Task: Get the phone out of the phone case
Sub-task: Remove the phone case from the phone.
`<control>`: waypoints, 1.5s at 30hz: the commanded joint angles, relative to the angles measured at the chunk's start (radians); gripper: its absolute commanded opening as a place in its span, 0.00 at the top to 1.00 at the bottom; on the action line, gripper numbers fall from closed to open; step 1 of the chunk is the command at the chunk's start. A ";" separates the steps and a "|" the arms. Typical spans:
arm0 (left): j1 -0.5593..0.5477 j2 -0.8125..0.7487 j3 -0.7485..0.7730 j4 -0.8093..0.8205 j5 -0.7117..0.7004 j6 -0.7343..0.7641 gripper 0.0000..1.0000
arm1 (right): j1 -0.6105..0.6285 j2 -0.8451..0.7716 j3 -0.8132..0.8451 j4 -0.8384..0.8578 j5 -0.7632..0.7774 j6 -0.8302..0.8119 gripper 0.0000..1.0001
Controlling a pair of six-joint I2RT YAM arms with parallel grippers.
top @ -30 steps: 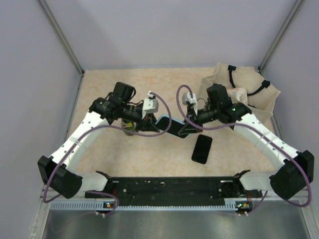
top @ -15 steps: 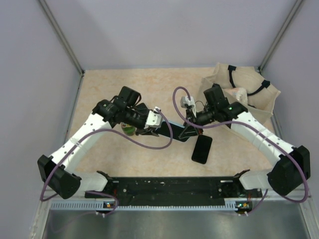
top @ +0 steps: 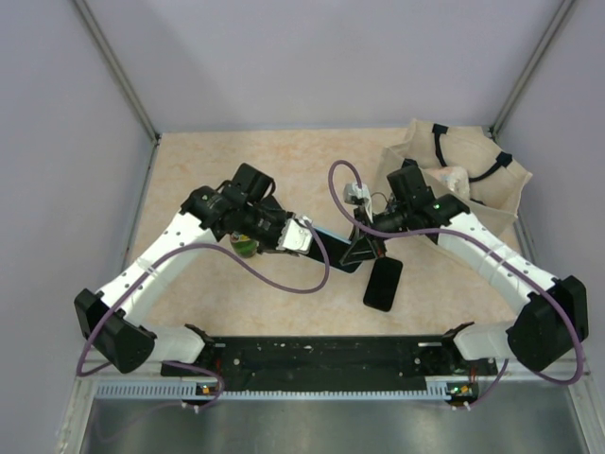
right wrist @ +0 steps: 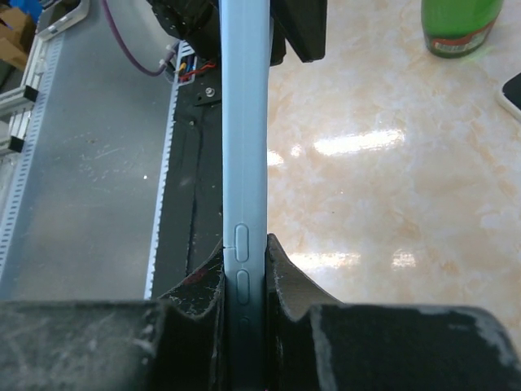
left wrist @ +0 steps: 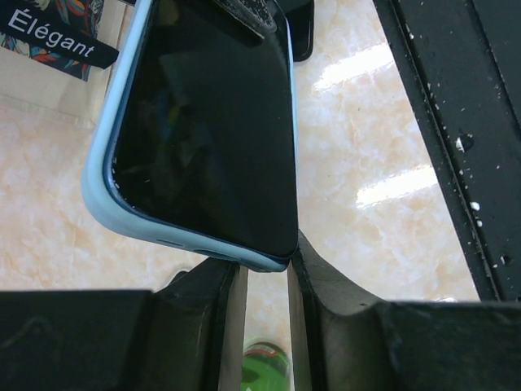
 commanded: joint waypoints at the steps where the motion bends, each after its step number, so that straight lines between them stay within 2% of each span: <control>1: -0.067 0.023 0.008 0.112 0.021 0.124 1.00 | 0.013 -0.006 0.028 0.207 -0.228 0.128 1.00; 8: -0.070 0.021 0.006 0.151 -0.005 0.114 1.00 | 0.016 -0.010 0.013 0.236 -0.245 0.151 1.00; 20: -0.071 0.038 -0.041 0.298 -0.146 0.049 1.00 | 0.014 -0.030 -0.028 0.330 -0.288 0.237 1.00; 28: -0.067 0.028 -0.040 0.303 -0.195 -0.052 1.00 | 0.011 -0.063 -0.045 0.325 -0.234 0.213 1.00; 33: -0.055 -0.008 -0.044 0.255 -0.184 -0.109 0.99 | -0.005 -0.089 -0.044 0.272 -0.139 0.157 1.00; 34: -0.053 -0.014 -0.043 0.238 -0.180 -0.114 0.94 | -0.005 -0.092 -0.044 0.266 -0.121 0.150 1.00; 36: -0.050 -0.028 -0.040 0.202 -0.172 -0.117 0.76 | -0.005 -0.098 -0.042 0.255 -0.086 0.136 1.00; 38: -0.038 -0.044 -0.037 0.168 -0.164 -0.120 0.51 | -0.005 -0.099 -0.039 0.240 -0.053 0.119 1.00; 42: 0.014 -0.080 -0.018 0.097 -0.131 -0.136 0.25 | -0.004 -0.109 -0.036 0.229 -0.012 0.102 1.00; 43: 0.046 -0.090 -0.014 0.086 -0.109 -0.142 0.07 | -0.005 -0.109 -0.033 0.226 -0.001 0.097 1.00; 45: 0.089 -0.113 -0.001 0.063 -0.068 -0.157 0.05 | -0.005 -0.115 -0.027 0.210 0.025 0.079 1.00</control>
